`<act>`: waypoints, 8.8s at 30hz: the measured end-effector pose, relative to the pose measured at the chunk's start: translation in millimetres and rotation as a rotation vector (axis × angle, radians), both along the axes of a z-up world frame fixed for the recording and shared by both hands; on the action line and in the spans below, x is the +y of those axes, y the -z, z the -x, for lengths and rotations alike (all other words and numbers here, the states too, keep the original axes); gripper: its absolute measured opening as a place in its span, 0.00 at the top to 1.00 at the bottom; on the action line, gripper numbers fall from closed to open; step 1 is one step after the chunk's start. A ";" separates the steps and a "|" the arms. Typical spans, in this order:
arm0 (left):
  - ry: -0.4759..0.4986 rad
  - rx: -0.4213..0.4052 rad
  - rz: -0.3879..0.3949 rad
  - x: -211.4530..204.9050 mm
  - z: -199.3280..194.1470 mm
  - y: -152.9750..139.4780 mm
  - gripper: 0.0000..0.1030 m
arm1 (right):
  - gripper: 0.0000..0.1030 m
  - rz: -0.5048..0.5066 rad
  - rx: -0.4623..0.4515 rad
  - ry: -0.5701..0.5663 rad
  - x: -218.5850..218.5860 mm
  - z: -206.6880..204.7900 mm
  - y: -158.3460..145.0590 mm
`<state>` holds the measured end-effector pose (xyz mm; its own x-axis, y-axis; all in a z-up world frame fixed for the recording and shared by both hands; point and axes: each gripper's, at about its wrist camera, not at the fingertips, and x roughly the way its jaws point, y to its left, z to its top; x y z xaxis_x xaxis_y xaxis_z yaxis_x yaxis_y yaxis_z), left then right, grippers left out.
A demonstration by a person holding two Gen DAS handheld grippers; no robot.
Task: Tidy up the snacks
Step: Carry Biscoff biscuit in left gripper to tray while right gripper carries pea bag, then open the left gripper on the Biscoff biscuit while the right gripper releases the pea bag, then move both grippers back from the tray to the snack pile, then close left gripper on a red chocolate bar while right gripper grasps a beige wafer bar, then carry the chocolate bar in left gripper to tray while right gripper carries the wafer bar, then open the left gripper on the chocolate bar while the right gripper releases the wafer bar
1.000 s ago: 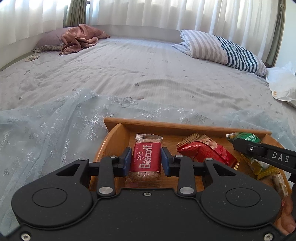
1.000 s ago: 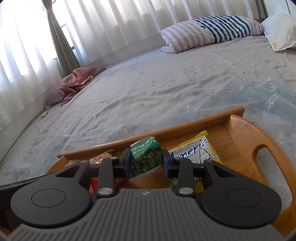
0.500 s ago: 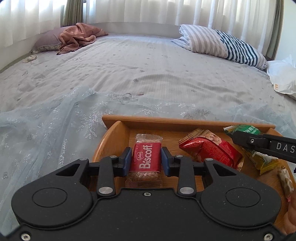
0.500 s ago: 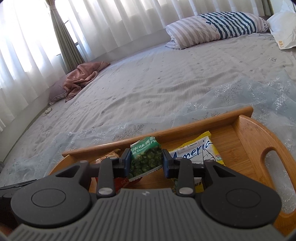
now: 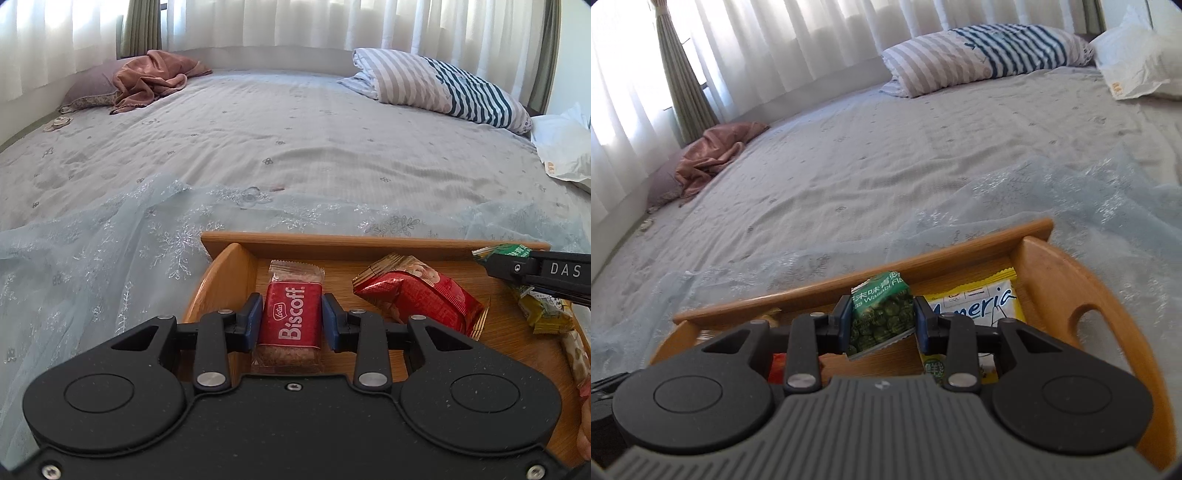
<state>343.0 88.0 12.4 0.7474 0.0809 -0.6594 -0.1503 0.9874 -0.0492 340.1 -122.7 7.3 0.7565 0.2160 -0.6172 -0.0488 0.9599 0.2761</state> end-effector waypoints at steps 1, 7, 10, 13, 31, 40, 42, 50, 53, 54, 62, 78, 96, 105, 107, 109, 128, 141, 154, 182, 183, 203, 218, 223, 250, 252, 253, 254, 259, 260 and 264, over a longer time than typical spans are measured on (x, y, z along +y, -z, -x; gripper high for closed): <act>0.001 0.000 -0.001 -0.1 0.0 0.0 0.68 | 0.63 0.020 -0.003 0.009 -0.5 0.4 -0.8; 0.004 -0.002 -0.004 0.1 -0.4 0.1 0.69 | 0.62 -0.078 -0.023 -0.082 -5.6 4.5 -6.8; 0.004 -0.002 -0.005 0.0 -0.4 0.1 0.69 | 0.62 -0.039 -0.011 -0.105 2.9 2.2 -6.1; 0.006 -0.001 -0.007 0.0 -0.4 0.2 0.69 | 0.62 -0.020 0.012 -0.096 6.6 -1.7 -1.5; 0.030 -0.017 0.006 -1.7 23.9 -28.9 0.23 | 0.34 -0.059 -0.012 -0.085 -8.4 21.0 -15.3; 0.113 -0.049 -0.001 -17.5 92.5 -54.3 0.09 | 0.23 -0.070 -0.103 -0.143 -37.7 85.3 -36.3; 0.128 -0.056 -0.018 -23.1 108.9 -56.5 0.09 | 0.20 -0.047 -0.130 -0.158 -42.3 100.8 -39.2; 0.188 -0.109 -0.069 -49.9 175.8 -60.3 0.06 | 0.14 -0.016 -0.190 -0.202 -60.6 155.6 -38.7; 0.210 -0.107 -0.056 -56.4 197.7 -55.4 0.05 | 0.13 -0.001 -0.214 -0.211 -65.4 177.6 -34.8; 0.217 -0.105 -0.057 -58.7 204.4 -53.5 0.05 | 0.13 0.001 -0.221 -0.209 -66.9 185.2 -33.2; 0.231 -0.097 -0.030 -70.0 255.5 -39.8 0.05 | 0.12 0.037 -0.268 -0.218 -70.0 243.7 -14.7; 0.273 -0.044 0.045 -97.3 320.9 -17.5 0.38 | 0.17 0.145 -0.441 -0.076 -63.6 350.4 9.3; 0.269 0.004 0.138 -111.4 308.7 -5.4 0.73 | 0.57 0.131 -0.435 -0.086 -54.0 391.9 24.0; 0.221 -0.005 0.120 -88.3 313.6 -11.2 0.78 | 0.57 0.180 -0.453 -0.167 -23.7 385.0 25.8; 0.211 -0.009 0.108 -84.7 314.9 -12.4 0.78 | 0.57 0.200 -0.451 -0.178 -17.9 384.3 26.5; 0.202 -0.009 0.106 -81.2 315.7 -12.4 0.78 | 0.57 0.213 -0.447 -0.187 -12.7 383.7 27.2; 0.237 -0.009 0.175 -79.4 311.7 1.1 0.48 | 0.58 0.192 -0.323 -0.179 -3.9 365.1 33.4; 0.227 -0.004 0.185 -71.1 310.7 2.4 0.73 | 0.49 0.057 -0.267 -0.152 -15.5 349.8 31.9; 0.216 -0.026 0.160 -72.2 318.7 -7.8 0.78 | 0.60 0.046 -0.271 -0.187 -10.3 360.6 25.3; 0.101 -0.135 0.134 -32.9 271.0 -45.4 0.78 | 0.61 0.152 -0.486 -0.085 -10.5 319.6 -16.4; 0.100 -0.136 0.129 -32.5 267.7 -45.9 0.78 | 0.61 0.155 -0.487 -0.080 -10.8 315.7 -17.5; 0.120 -0.033 0.240 8.4 145.1 -41.8 0.78 | 0.61 0.048 -0.358 -0.040 -25.9 176.7 -19.0; 0.063 0.049 0.217 14.0 76.8 -12.9 0.78 | 0.61 0.008 -0.159 -0.043 -20.4 90.4 4.1; 0.056 0.045 0.192 14.9 66.4 -10.8 0.78 | 0.61 0.052 -0.137 -0.052 -8.9 80.8 8.1; 0.052 0.044 0.142 8.4 52.3 -15.7 0.50 | 0.44 0.124 -0.040 -0.041 1.2 65.7 8.1; 0.059 0.040 0.137 6.5 56.0 -19.5 0.43 | 0.43 0.122 -0.040 -0.059 0.0 68.5 7.4; 0.064 0.036 0.142 6.1 58.2 -21.4 0.42 | 0.43 0.124 -0.041 -0.064 -0.1 70.5 7.0; 0.067 0.033 0.149 5.8 60.9 -23.6 0.41 | 0.43 0.123 -0.044 -0.069 -0.6 73.0 6.4; 0.093 0.012 0.140 0.6 79.6 -35.3 0.30 | 0.42 0.135 -0.079 -0.092 -3.9 91.6 0.6; 0.102 0.007 0.133 -1.3 85.1 -37.8 0.26 | 0.40 0.134 -0.088 -0.098 -5.1 96.7 -1.5; 0.138 -0.013 0.120 -8.6 108.6 -44.8 0.22 | 0.36 0.139 -0.126 -0.126 -11.8 118.9 -8.2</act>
<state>234.5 79.3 57.2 0.7546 -0.1015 -0.6483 -0.0124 0.9856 -0.1688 221.2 -134.5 15.6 0.8022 0.2328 -0.5498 -0.1960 0.9725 0.1258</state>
